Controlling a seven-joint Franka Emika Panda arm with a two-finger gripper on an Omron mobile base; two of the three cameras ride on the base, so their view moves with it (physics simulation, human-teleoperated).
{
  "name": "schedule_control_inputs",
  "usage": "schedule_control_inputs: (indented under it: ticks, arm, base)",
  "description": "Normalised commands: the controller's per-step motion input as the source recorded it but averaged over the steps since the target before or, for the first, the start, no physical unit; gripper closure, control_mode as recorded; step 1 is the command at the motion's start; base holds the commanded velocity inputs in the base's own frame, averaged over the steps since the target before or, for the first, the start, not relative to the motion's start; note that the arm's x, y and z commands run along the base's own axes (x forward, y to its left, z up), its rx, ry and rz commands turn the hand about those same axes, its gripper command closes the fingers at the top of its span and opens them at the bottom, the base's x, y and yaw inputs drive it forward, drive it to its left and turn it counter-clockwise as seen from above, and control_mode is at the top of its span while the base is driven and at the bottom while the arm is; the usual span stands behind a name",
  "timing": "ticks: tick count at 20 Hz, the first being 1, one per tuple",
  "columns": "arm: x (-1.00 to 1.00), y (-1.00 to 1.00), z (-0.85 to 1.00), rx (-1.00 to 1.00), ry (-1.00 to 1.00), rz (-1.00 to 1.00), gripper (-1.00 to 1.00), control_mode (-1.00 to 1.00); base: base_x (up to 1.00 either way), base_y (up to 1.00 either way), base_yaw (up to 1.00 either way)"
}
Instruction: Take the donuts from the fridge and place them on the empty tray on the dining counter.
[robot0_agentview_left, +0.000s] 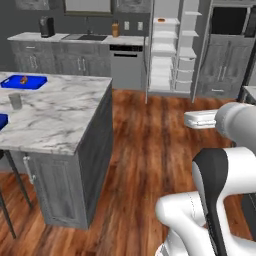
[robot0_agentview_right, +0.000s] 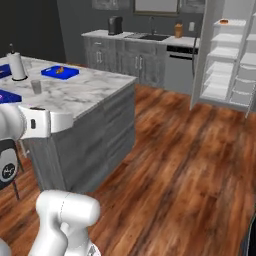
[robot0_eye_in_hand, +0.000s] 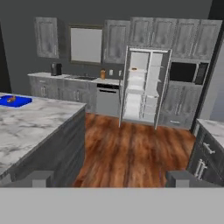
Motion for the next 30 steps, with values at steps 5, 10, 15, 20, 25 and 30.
schedule_control_inputs:
  ticks: [5,10,15,20,25,30]
  arm:
    - [0.00,0.00,0.00,0.00,0.00,0.00,-1.00,1.00]
    - [0.00,0.00,0.00,0.00,0.00,0.00,-1.00,1.00]
    - [0.00,0.00,0.00,0.00,0.00,0.00,-1.00,1.00]
    - [0.00,0.00,0.00,0.00,0.00,0.00,-1.00,1.00]
    - [0.00,0.00,0.00,0.00,0.00,0.00,-1.00,1.00]
    - [0.00,0.00,0.00,0.00,0.00,0.00,-1.00,1.00]
  base:
    - [0.27,-0.90,0.00]
    - [0.97,-0.63,0.00]
    - [1.00,-0.77,0.00]
    - [1.00,-0.75,0.00]
    - [1.00,-0.52,0.03]
    - [1.00,-0.52,0.06]
